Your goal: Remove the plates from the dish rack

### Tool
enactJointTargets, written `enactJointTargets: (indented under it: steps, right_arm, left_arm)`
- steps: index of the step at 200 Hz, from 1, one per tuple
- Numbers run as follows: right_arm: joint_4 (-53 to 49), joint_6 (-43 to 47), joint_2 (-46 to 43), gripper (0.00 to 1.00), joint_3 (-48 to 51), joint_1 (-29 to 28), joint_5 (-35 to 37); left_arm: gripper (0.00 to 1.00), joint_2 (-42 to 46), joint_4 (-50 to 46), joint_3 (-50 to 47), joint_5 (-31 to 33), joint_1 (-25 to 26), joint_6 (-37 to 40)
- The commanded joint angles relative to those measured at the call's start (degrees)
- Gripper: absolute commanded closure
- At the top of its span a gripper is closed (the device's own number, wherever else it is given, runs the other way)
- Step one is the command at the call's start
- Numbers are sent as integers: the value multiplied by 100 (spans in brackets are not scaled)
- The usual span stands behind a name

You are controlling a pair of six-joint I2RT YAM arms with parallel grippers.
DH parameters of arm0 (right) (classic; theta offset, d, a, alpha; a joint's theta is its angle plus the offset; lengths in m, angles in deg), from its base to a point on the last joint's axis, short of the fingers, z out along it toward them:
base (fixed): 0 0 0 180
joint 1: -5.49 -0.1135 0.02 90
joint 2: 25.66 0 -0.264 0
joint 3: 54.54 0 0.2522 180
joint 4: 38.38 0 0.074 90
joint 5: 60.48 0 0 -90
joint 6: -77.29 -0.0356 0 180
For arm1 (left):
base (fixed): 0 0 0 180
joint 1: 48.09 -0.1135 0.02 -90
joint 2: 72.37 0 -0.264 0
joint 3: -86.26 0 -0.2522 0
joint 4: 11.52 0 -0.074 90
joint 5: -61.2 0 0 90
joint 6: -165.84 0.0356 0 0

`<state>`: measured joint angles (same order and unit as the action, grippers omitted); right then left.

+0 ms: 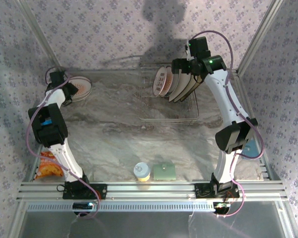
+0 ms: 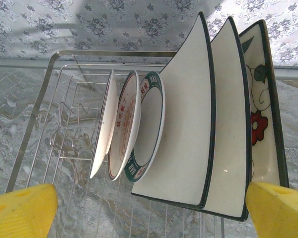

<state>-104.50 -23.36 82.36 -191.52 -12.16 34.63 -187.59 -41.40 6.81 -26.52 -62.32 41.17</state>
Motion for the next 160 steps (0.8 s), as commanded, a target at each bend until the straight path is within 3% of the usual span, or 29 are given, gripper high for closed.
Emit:
enactJointTargets:
  steps: [1,95,111,146,160]
  right_arm:
    - [44,3,-137,0,61,16,-73]
    - [74,-7,-142,0,63,17,-100]
    - [53,-16,-103,0,16,16,-85]
    - [-217,2,215,0,-430,-108,174]
    - [-334,2,420,0,-715,-219,277]
  left_arm:
    - [32,-35,-203,317,109,52,271]
    - [31,19,-541,500,490,215,766]
    - [27,131,-792,724,675,345,1085]
    - [2,389,-2001,1617,777,826,2099]
    - [1,492,-2651,1996,806,1052,2405]
